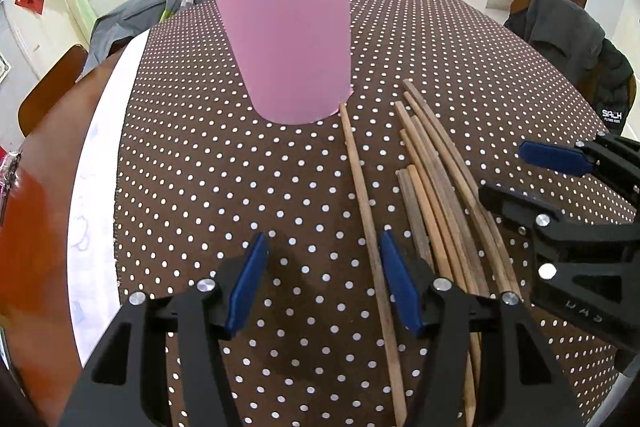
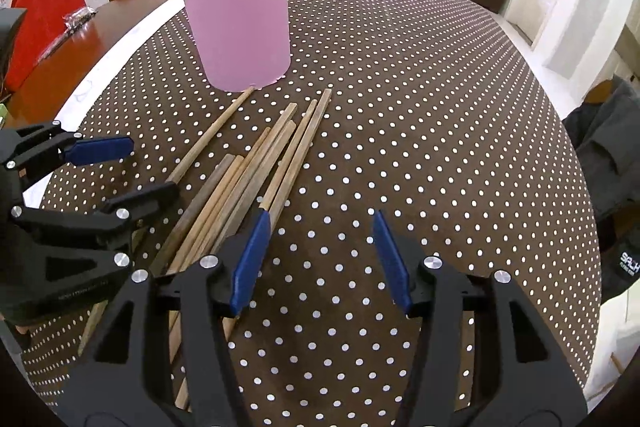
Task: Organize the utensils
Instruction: 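Move both grippers back down to the remaining chopsticks, then close the left gripper on a chopstick while the right gripper grasps another and lifts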
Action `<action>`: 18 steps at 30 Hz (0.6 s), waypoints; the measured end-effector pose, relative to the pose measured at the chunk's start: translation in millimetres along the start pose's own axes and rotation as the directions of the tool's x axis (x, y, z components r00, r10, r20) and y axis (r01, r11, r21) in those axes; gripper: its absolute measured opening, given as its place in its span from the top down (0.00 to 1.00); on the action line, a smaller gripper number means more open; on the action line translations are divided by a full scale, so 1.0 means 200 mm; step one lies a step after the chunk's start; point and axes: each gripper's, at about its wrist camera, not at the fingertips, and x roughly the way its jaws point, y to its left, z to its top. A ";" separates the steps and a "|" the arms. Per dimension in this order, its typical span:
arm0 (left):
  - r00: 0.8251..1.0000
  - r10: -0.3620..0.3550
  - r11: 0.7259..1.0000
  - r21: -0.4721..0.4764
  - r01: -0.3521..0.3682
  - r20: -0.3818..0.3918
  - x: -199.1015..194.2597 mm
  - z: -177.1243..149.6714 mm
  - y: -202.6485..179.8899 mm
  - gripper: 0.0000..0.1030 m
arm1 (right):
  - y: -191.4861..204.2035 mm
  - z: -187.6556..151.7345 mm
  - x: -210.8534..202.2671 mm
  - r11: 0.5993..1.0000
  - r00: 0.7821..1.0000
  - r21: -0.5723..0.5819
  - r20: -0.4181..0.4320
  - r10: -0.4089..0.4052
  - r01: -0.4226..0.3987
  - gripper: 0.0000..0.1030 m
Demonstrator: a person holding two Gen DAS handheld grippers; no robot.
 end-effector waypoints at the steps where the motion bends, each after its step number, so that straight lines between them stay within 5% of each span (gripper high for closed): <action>1: 1.000 0.000 1.000 -0.001 0.000 0.000 0.00 0.00 0.00 0.43 | 0.00 0.01 0.01 1.000 1.000 0.009 -0.003 0.005 -0.005 0.48; 18: 0.999 -0.028 0.999 -0.026 0.027 -0.033 0.02 0.03 0.03 0.43 | 0.04 0.03 0.04 1.000 0.999 0.013 -0.044 -0.007 0.007 0.48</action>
